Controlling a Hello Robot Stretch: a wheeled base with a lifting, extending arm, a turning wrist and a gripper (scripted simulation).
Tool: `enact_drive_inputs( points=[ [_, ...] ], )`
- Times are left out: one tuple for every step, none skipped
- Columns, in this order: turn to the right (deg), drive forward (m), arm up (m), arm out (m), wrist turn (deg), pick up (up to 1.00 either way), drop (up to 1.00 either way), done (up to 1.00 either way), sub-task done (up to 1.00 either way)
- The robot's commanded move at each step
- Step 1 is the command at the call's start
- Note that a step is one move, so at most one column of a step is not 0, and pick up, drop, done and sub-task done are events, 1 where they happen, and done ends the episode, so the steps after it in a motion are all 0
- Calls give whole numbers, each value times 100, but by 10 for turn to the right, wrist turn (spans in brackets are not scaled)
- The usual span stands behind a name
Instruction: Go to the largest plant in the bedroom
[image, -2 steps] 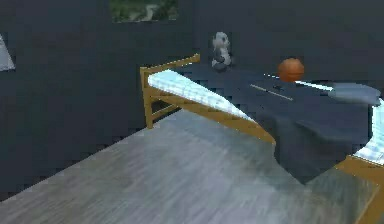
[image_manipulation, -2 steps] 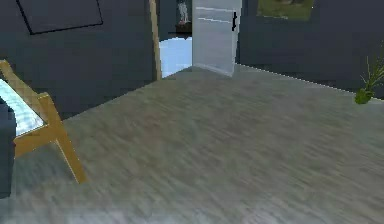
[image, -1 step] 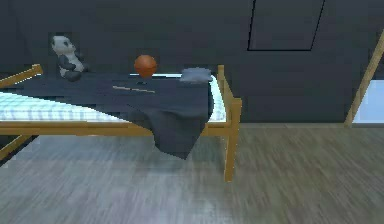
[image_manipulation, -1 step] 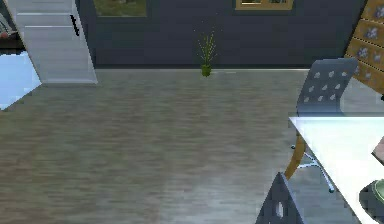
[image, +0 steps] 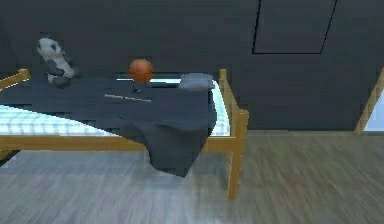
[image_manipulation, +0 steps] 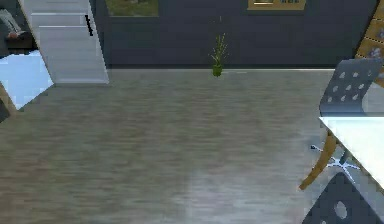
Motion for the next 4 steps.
enact_drive_inputs(
  points=[
    [450, 0, 0, 0, 0, 0, 0, 0, 0],
    [270, 0, 0, 0, 0, 0, 0, 0, 0],
    [0, 75, 0, 0, 0, 0, 0, 0, 0],
    [300, 0, 0, 0, 0, 0, 0, 0, 0]
  ],
)
